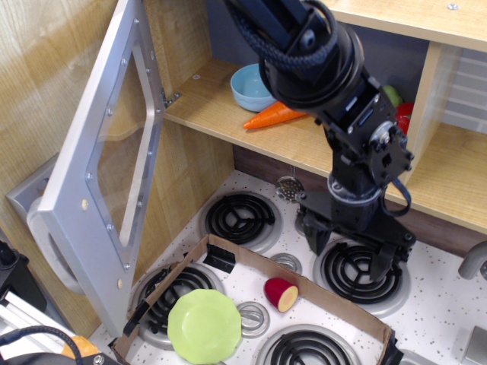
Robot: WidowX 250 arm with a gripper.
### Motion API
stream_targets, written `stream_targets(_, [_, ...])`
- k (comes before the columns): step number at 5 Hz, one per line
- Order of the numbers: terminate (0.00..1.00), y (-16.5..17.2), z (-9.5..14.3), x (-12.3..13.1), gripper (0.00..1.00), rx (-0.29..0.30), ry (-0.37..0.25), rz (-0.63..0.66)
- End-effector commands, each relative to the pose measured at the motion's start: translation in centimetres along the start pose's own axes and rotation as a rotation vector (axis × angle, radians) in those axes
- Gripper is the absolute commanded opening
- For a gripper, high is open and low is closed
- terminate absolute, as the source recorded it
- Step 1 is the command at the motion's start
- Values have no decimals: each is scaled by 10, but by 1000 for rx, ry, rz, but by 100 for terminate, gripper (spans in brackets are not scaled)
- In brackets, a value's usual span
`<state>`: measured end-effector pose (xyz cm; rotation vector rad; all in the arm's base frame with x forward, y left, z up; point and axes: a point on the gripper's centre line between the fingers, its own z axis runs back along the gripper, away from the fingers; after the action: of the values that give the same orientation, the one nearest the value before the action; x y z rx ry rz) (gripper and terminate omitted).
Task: Close microwave
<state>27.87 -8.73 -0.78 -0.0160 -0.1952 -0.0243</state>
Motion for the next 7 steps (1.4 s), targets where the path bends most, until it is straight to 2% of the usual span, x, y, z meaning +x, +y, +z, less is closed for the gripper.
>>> stream_targets(1, [0, 30, 54, -7, 100, 128, -2, -155])
stream_targets(3, [0, 78, 115, -21, 100, 227, 72, -291])
stream_targets(4, [0, 97, 145, -23, 100, 302, 111, -331])
stream_targets(5, [0, 118, 173, -23, 100, 348, 183, -384])
stream_targets(6, [0, 130, 193, -26, 100, 396, 223, -437])
stream_targets(7, [0, 141, 200, -36, 100, 448, 240, -485])
